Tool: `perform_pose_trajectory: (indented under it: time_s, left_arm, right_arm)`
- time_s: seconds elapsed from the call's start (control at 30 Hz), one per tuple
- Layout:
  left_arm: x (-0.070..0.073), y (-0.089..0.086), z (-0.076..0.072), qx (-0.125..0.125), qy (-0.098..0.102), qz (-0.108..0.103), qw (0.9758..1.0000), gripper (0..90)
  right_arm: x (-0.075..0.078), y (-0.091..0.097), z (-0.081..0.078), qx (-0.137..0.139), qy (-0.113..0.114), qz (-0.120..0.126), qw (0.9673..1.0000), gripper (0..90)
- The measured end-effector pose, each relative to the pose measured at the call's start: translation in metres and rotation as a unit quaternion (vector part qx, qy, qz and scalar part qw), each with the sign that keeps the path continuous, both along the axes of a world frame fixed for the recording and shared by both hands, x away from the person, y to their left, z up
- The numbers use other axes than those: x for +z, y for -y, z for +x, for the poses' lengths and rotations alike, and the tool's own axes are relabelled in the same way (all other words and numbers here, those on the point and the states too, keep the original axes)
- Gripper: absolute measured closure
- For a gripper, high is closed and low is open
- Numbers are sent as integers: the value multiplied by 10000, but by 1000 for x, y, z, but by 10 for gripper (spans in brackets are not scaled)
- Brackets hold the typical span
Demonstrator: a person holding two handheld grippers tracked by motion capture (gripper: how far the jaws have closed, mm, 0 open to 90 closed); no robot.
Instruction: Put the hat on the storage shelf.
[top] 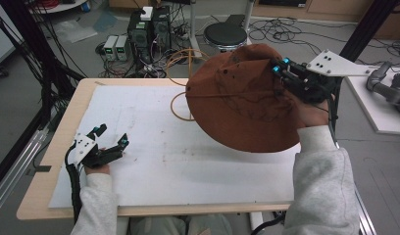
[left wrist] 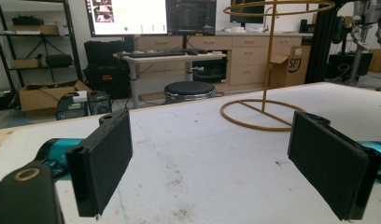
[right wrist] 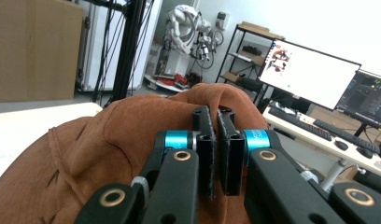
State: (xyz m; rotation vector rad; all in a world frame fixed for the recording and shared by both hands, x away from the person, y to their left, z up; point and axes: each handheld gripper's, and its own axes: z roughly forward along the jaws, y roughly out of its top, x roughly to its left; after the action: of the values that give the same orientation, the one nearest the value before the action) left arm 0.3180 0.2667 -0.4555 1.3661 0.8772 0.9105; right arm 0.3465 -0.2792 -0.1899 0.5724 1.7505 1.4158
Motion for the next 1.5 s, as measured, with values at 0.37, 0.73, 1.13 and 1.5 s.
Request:
perform_pose_trajectory:
  time_s: [0.37,0.73,1.13,1.5]
  left_arm:
    - [0,0,0,-1,-11,-3,10000,143]
    - [0,0,0,-1,-27,-9,10000,143]
    - [0,0,0,-2,-13,1,10000,143]
    - [0,0,0,-3,-12,1,10000,143]
  right_arm:
    - [5,7,10,-38,-19,291,9996,881]
    - [5,6,8,-134,-28,208,9997,881]
    - [8,12,-12,-222,31,128,9997,881]
    - [4,21,-24,-344,27,181,9992,881]
